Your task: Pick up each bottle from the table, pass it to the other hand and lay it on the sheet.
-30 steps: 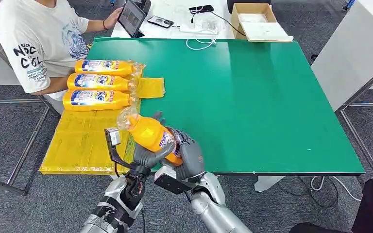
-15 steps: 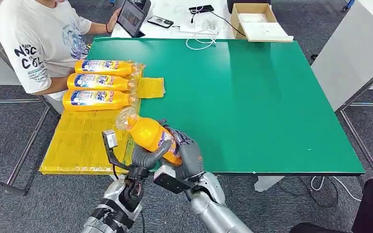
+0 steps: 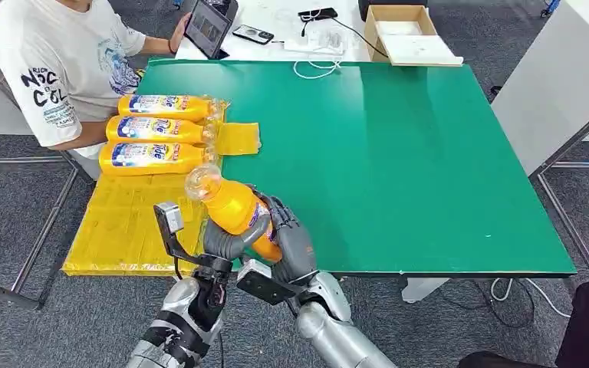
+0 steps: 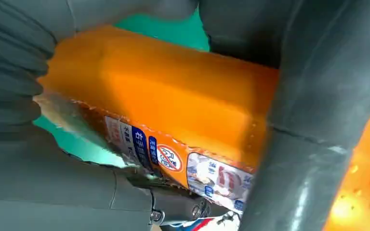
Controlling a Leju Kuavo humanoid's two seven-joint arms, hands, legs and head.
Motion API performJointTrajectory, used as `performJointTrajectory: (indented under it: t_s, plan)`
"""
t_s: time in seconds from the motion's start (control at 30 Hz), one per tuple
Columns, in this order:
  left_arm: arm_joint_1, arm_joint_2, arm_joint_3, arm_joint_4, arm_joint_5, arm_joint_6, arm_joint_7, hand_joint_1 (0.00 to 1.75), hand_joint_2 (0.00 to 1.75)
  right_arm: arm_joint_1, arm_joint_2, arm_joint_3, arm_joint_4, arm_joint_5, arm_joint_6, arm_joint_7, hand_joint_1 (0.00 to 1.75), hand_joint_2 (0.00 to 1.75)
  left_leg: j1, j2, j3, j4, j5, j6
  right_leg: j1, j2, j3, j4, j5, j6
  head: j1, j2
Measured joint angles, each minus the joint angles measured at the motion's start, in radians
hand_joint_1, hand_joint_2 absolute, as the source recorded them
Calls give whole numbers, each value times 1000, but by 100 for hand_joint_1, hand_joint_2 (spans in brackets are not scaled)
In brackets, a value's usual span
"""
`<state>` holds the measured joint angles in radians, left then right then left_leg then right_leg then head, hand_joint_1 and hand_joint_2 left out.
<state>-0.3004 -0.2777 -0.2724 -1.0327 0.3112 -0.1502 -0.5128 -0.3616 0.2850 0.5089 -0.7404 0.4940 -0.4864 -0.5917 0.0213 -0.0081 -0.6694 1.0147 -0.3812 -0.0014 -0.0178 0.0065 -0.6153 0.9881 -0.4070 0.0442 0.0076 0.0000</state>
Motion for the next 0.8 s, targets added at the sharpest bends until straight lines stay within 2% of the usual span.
performJointTrajectory:
  t_s: [0.23,0.33,0.47,0.57,0.67,0.8]
  plan:
    - [1,0,0,-24,-29,28,-15,175,175,-1,0,-1,-9,-6,6,0,0,0,0,0,0,0,0,0,0,0,0,0,0,0,0,0]
    - [-3,0,0,-33,-82,95,-48,175,175,7,-2,-3,-34,-26,20,0,0,0,0,0,0,0,0,0,0,0,0,0,0,0,0,0]
    - [-29,1,24,-44,-188,257,-119,175,175,44,-18,-11,-142,-61,30,3,0,0,0,0,0,0,0,0,0,0,0,0,0,0,0,0]
    - [-60,16,70,-40,-306,447,-171,175,175,83,-31,-29,-250,-97,17,-13,0,0,0,0,0,0,0,0,0,0,0,0,0,0,0,0]
    - [-93,46,125,-21,-436,629,-183,175,175,119,-37,-45,-369,-144,-9,-43,0,0,0,0,0,0,0,0,1,0,0,0,0,0,0,0]
    - [-138,91,161,56,-566,784,-184,175,175,151,-44,-50,-484,-172,-44,-64,0,0,1,-1,0,0,0,0,1,0,0,0,0,0,0,0]
